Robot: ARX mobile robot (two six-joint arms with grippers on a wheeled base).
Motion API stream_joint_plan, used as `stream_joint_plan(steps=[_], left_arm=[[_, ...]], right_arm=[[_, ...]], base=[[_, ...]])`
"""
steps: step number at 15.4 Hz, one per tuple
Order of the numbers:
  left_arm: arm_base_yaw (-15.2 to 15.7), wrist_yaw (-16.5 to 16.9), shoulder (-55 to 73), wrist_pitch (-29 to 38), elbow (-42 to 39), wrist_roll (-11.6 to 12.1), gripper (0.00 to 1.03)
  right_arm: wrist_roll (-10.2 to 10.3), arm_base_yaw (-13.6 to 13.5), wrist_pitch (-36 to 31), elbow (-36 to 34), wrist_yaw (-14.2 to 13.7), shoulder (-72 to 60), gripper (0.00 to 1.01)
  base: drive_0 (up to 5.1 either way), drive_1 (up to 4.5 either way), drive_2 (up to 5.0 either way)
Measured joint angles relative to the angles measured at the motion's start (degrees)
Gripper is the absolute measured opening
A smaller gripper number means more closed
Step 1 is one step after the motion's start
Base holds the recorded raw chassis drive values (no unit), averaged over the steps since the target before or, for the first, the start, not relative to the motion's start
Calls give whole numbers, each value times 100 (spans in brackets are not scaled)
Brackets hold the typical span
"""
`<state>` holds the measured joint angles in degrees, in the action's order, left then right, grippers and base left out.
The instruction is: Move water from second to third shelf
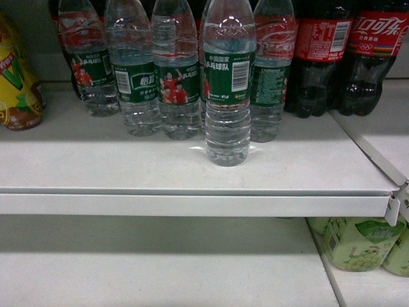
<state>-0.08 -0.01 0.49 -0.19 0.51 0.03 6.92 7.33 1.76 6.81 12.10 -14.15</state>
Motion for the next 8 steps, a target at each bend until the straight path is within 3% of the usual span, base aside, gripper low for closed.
stream_joint_plan(steps=[4, 6, 8], left_arm=[[0, -2, 0, 0, 0, 0, 98], [0, 0, 0, 0, 0, 0, 98], [0, 0, 0, 0, 0, 0, 98]], right_arm=[[9, 479, -1296, 1222, 785, -1790, 98], [-68, 264, -1467, 1696, 890, -2339, 98], [-356, -210, -1427, 1655, 898, -2492, 98]], base=[[0, 0, 0], [0, 0, 0], [0, 0, 0]])
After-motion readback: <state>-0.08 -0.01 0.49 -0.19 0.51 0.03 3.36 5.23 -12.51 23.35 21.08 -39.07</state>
